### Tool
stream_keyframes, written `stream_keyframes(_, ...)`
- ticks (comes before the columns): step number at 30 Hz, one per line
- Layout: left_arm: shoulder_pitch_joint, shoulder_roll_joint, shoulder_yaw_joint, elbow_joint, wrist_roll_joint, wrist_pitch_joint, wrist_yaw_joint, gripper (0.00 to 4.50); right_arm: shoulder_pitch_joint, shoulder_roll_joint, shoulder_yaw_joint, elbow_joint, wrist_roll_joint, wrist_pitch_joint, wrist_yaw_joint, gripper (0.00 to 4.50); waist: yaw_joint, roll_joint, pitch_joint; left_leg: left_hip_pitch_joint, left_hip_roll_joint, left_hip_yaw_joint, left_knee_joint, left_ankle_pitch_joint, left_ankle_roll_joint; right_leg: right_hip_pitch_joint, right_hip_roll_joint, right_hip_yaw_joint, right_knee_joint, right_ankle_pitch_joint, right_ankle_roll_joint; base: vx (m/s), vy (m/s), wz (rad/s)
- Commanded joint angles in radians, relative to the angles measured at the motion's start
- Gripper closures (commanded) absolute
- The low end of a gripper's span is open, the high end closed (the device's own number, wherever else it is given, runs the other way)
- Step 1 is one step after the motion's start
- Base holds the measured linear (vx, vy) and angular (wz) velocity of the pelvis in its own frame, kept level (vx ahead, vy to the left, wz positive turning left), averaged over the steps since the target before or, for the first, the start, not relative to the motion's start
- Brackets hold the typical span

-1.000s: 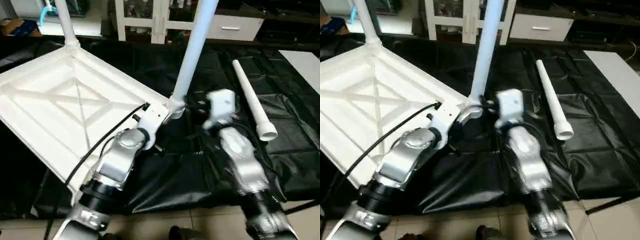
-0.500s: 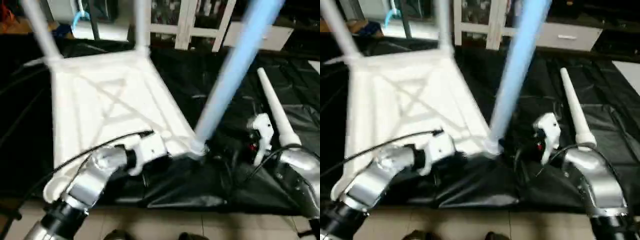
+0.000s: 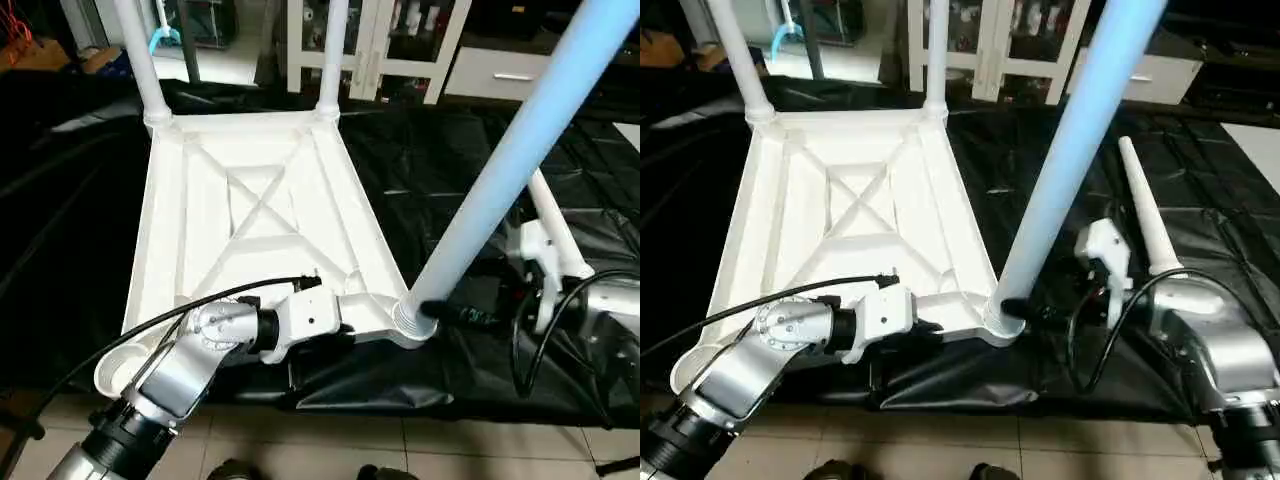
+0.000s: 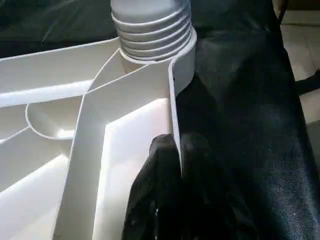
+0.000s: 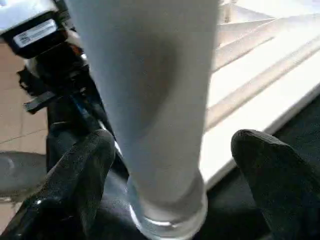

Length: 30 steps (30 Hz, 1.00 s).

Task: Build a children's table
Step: Insert table leg to table base

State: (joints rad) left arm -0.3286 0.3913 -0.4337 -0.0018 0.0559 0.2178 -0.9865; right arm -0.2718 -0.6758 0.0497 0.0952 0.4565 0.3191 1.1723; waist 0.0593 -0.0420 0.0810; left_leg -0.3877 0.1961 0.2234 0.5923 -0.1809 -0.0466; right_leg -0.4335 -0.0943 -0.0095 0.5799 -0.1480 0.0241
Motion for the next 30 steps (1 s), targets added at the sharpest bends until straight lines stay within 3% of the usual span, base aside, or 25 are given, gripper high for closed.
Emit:
stream_keyframes(1, -0.010, -0.034, -0.012, -0.024, -0.059, -0.059, -0.003, 4.50, -0.016, 0.002, 0.010, 0.024, -0.018, -0.017, 0.022, 0.62, -0.006, -0.024, -0.064, 0.022, 0.033, -0.020, -0.066, -0.208, 0.079, 0.035, -0.027, 0.015, -0.062, -0.325, -0.166, 0.000, 0.000, 0.00)
stream_keyframes(7, -0.010, -0.036, -0.011, -0.023, -0.058, -0.058, -0.019, 4.50, -0.043, 0.016, 0.035, 0.073, -0.043, -0.040, 0.064, 1.06, -0.007, -0.024, -0.065, 0.021, 0.033, -0.019, -0.063, -0.199, 0.090, 0.037, -0.027, 0.015, -0.058, -0.310, -0.187, 0.000, 0.000, 0.00)
stream_keyframes(9, -0.009, -0.035, -0.011, -0.025, -0.057, -0.056, -0.022, 4.50, -0.053, 0.015, 0.045, 0.092, -0.048, -0.054, 0.074, 1.21, -0.005, -0.022, -0.064, 0.025, 0.034, -0.019, -0.063, -0.213, 0.085, 0.034, -0.028, 0.016, -0.060, -0.325, -0.186, 0.000, 0.000, 0.00)
stream_keyframes(20, -0.004, -0.031, -0.009, -0.029, -0.052, -0.050, -0.029, 4.50, -0.061, 0.022, 0.054, 0.124, -0.067, -0.081, 0.108, 1.96, -0.006, -0.023, -0.065, 0.022, 0.033, -0.020, -0.062, -0.205, 0.088, 0.038, -0.027, 0.015, -0.057, -0.317, -0.187, 0.000, 0.000, 0.00)
stream_keyframes(22, -0.002, -0.029, -0.010, -0.031, -0.052, -0.048, -0.031, 4.50, -0.059, 0.023, 0.055, 0.125, -0.068, -0.083, 0.108, 2.30, -0.005, -0.023, -0.065, 0.022, 0.033, -0.019, -0.062, -0.203, 0.090, 0.038, -0.027, 0.015, -0.057, -0.313, -0.189, 0.000, 0.000, 0.00)
stream_keyframes(30, 0.010, -0.020, -0.013, -0.043, -0.049, -0.040, -0.037, 4.50, -0.040, 0.048, 0.044, 0.131, -0.074, -0.084, 0.070, 2.53, -0.008, -0.022, -0.065, 0.019, 0.033, -0.021, -0.062, -0.225, 0.077, 0.037, -0.027, 0.014, -0.059, -0.351, -0.179, 0.000, 0.000, 0.00)
